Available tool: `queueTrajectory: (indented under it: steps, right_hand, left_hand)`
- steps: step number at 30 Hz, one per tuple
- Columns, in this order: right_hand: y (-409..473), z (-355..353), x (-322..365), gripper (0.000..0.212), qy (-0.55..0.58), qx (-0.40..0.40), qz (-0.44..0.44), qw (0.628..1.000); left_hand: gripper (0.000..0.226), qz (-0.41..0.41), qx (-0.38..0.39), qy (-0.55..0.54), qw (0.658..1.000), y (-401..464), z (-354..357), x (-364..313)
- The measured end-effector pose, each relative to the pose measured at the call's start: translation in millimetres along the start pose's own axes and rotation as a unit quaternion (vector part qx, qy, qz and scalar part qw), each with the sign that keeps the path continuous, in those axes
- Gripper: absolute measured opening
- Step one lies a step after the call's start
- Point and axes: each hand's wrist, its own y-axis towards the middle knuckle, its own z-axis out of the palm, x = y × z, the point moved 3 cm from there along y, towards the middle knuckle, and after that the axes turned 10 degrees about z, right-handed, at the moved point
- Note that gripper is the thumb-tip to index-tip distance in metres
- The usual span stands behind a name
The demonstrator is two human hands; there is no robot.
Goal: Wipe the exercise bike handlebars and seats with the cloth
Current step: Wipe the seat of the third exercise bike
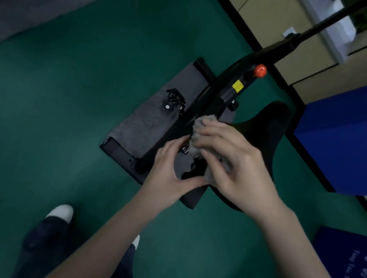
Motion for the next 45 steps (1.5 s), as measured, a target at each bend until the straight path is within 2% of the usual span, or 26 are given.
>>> queueTrajectory:
  steps: [3,6,8,11,15,18,20,22,24,26,28,29,32,34,36,39,41,43,45]
  right_hand:
    - [-1.3,-15.7,-12.4,0.015,0.006,0.001,-0.016,1.000]
    - [25.3,-19.0,-23.8,0.017,-0.009,-0.005,0.022,1.000]
    - [41.5,-15.4,-24.7,0.016,-0.019,0.024,0.034,0.999]
    - [35.6,-12.1,-17.3,0.014,-0.027,0.067,-0.043,0.996]
    - [-2.7,-17.6,-12.5,0.011,-0.012,0.129,-0.193,0.972]
    - [2.7,-20.3,-9.8,0.012,-0.047,0.171,-0.221,0.959]
    - [21.9,-15.0,-3.0,0.013,-0.084,0.213,-0.222,0.948]
    - [45.7,-5.2,3.6,0.016,-0.117,0.250,-0.198,0.941]
    - [70.2,2.3,2.4,0.012,-0.144,0.276,-0.126,0.942]
    - [85.2,3.9,-7.4,0.009,-0.123,0.285,-0.051,0.949]
    - [86.2,1.3,-16.4,0.010,-0.077,0.258,-0.015,0.963]
    - [81.0,-0.1,-17.6,0.011,-0.068,0.230,-0.023,0.971]
    - [47.7,-1.9,-10.5,0.014,-0.061,0.157,-0.121,0.978]
    - [21.5,-3.3,-7.8,0.012,-0.043,0.133,-0.179,0.974]
    - [-0.7,-5.6,-12.6,0.010,-0.008,0.082,-0.195,0.977]
    - [-33.6,-10.4,-28.5,0.013,0.056,-0.045,-0.132,0.989]
    - [-58.0,-10.0,-37.8,0.016,0.070,-0.144,-0.058,0.985]
    - [-81.9,-6.9,-45.5,0.017,0.080,-0.245,0.027,0.966]
    - [-103.3,1.5,-51.6,0.018,0.090,-0.339,0.112,0.930]
  left_hand:
    - [0.091,-0.017,-0.030,-0.029,0.999,-14.7,16.8,-0.7]
    - [0.073,-0.036,-0.059,-0.088,0.994,-26.2,35.1,-6.7]
    - [0.070,-0.040,-0.099,-0.118,0.987,-34.3,44.3,-6.2]
    - [0.076,-0.031,-0.141,-0.163,0.976,-41.9,59.5,-5.4]
    - [0.063,-0.022,-0.185,-0.214,0.959,-47.4,82.2,-9.1]
    - [0.067,-0.016,-0.217,-0.247,0.944,-48.2,91.3,-8.4]
    - [0.073,-0.013,-0.233,-0.260,0.937,-47.7,93.4,-7.6]
    - [0.068,-0.011,-0.239,-0.262,0.935,-46.6,94.0,-5.2]
    - [0.067,-0.008,-0.239,-0.263,0.935,-45.6,93.0,-2.5]
    - [0.073,-0.003,-0.240,-0.259,0.936,-44.9,91.0,0.2]
    - [0.076,-0.001,-0.236,-0.256,0.937,-44.3,88.7,0.5]
    - [0.075,-0.001,-0.233,-0.255,0.938,-43.5,87.6,0.5]
    - [0.067,-0.005,-0.227,-0.254,0.940,-40.4,84.0,0.6]
    - [0.075,-0.006,-0.221,-0.260,0.940,-38.9,81.6,-0.8]
    - [0.077,-0.007,-0.212,-0.261,0.942,-38.9,79.0,-2.7]
    - [0.072,-0.006,-0.185,-0.266,0.946,-38.2,71.0,-6.7]
    - [0.082,-0.003,-0.174,-0.252,0.952,-37.4,57.0,-5.8]
    - [0.090,0.003,-0.161,-0.213,0.964,-32.7,37.6,-3.9]
    - [0.084,0.012,-0.130,-0.171,0.977,-24.2,19.5,-5.5]
